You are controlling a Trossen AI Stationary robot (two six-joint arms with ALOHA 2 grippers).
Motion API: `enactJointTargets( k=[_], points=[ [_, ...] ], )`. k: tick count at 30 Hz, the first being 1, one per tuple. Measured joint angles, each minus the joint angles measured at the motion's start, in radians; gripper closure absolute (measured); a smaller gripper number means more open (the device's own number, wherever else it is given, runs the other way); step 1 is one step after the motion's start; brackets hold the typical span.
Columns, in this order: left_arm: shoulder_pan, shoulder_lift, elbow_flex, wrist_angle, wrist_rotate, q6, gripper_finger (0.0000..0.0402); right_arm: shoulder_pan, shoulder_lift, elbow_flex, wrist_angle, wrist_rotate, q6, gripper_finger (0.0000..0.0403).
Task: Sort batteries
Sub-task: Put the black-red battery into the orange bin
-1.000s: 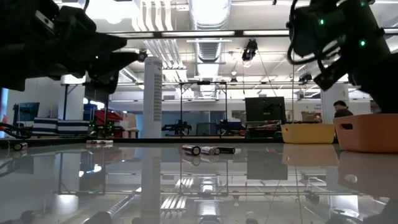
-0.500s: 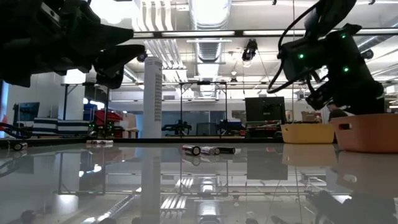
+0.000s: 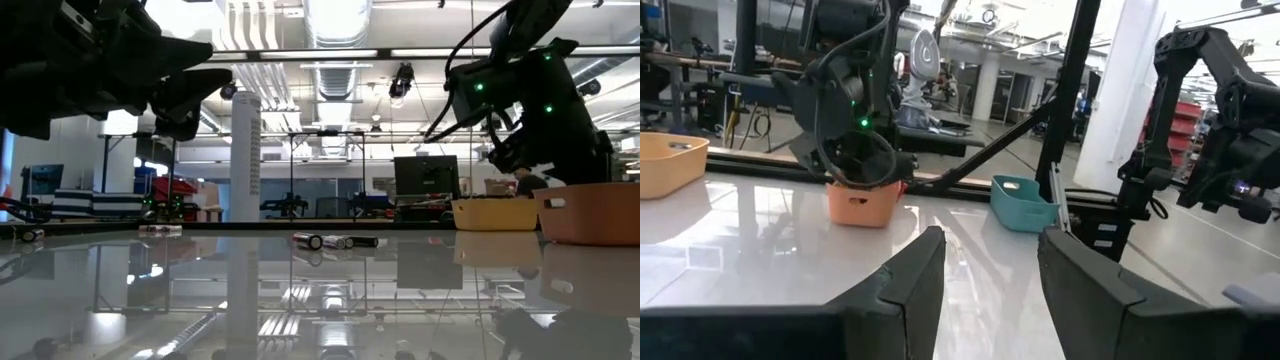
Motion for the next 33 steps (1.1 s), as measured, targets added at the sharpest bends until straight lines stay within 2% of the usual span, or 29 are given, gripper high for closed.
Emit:
enactJointTargets(
  k=[7, 12, 21, 27, 33],
  points=[
    [0.0, 0.0, 0.029, 0.012, 0.0, 0.002, 0.0258, 0.0, -0.044, -0.043, 0.007, 0.008, 0.127, 0.0358],
    [0.0, 0.0, 0.063, -0.061, 0.0, 0.004, 0.0258, 0.0, -0.029, -0.103, 0.1, 0.007, 0.161, 0.0358],
    [-0.008, 0.0, 0.077, -0.062, 0.001, 0.01, 0.0258, -0.002, -0.014, -0.12, 0.144, 0.003, 0.177, 0.0358],
    [-0.01, 0.0, 0.078, -0.042, 0.001, 0.011, 0.0258, -0.002, -0.015, -0.138, 0.157, 0.002, 0.173, 0.034],
    [-0.01, 0.0, 0.078, -0.025, 0.001, 0.012, 0.0258, -0.002, -0.014, -0.138, 0.159, 0.003, 0.162, 0.0337]
  ],
)
